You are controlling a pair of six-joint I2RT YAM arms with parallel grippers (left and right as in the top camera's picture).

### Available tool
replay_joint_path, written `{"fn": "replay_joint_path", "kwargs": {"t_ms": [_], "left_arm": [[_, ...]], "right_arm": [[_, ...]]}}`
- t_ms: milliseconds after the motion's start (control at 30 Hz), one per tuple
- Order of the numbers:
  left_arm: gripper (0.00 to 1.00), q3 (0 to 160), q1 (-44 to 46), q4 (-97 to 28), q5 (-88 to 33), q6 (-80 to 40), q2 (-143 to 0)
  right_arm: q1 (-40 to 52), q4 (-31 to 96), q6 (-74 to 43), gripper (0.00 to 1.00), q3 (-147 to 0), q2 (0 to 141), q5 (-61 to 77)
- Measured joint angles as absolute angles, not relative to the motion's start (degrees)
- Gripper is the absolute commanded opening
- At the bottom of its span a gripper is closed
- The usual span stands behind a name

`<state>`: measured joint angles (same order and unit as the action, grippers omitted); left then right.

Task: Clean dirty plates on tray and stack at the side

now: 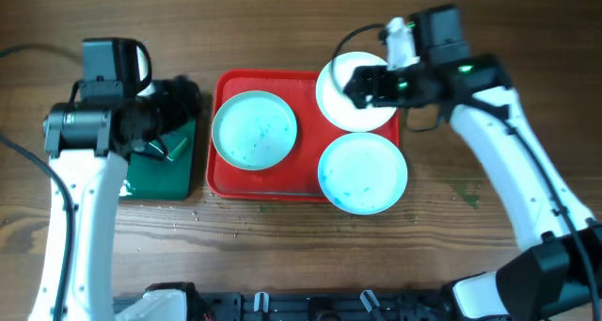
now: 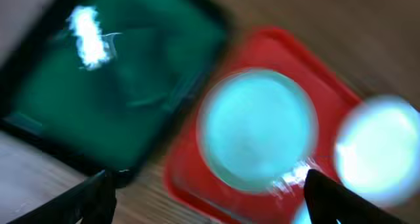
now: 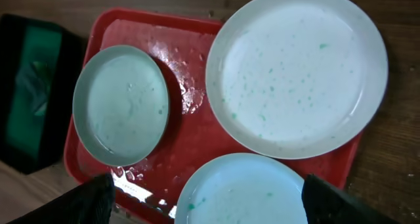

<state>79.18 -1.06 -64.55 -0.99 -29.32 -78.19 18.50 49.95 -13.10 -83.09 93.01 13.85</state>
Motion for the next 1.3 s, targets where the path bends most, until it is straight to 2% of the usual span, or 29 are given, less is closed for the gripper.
{"fn": "replay_joint_path", "kwargs": {"t_ms": [67, 133, 367, 633, 1100, 1133, 1167, 1300], "left_arm": [[0.7, 79.2, -2.1, -63.5, 6.8, -37.6, -83.4], [0.6, 79.2, -2.1, -61.8, 10.1, -41.4, -89.3], [0.43, 79.2, -2.4, -57.2, 15.1, -46.0, -104.8], [0.33, 79.2, -3.1, -51.5, 15.6, -46.4, -111.0], [0.32, 75.9, -3.4, -48.3, 15.6, -46.4, -114.4], [0.28, 75.6, -3.4, -47.9, 15.6, -46.4, -114.4], [0.04, 75.1, -3.4, -47.3, 15.6, -46.4, -114.4], [0.04, 73.7, -3.5, -46.5, 16.4, -46.4, -114.4]], "right_arm": [[22.4, 47.9, -14.8, 0.82, -83.1, 93.0, 8.4], [23.4, 46.4, -15.6, 0.82, -83.1, 93.0, 5.8], [23.6, 46.3, -16.5, 0.82, -83.1, 93.0, 2.9], [23.6, 47.5, -17.3, 0.82, -83.1, 98.2, 2.7], [23.6, 47.5, -17.8, 0.82, -83.1, 98.5, 2.7], [23.6, 47.5, -17.8, 0.82, -83.1, 98.5, 2.7], [23.6, 47.5, -17.8, 0.82, -83.1, 98.5, 2.7], [23.6, 47.5, -17.9, 0.76, -83.1, 98.5, 2.7]]}}
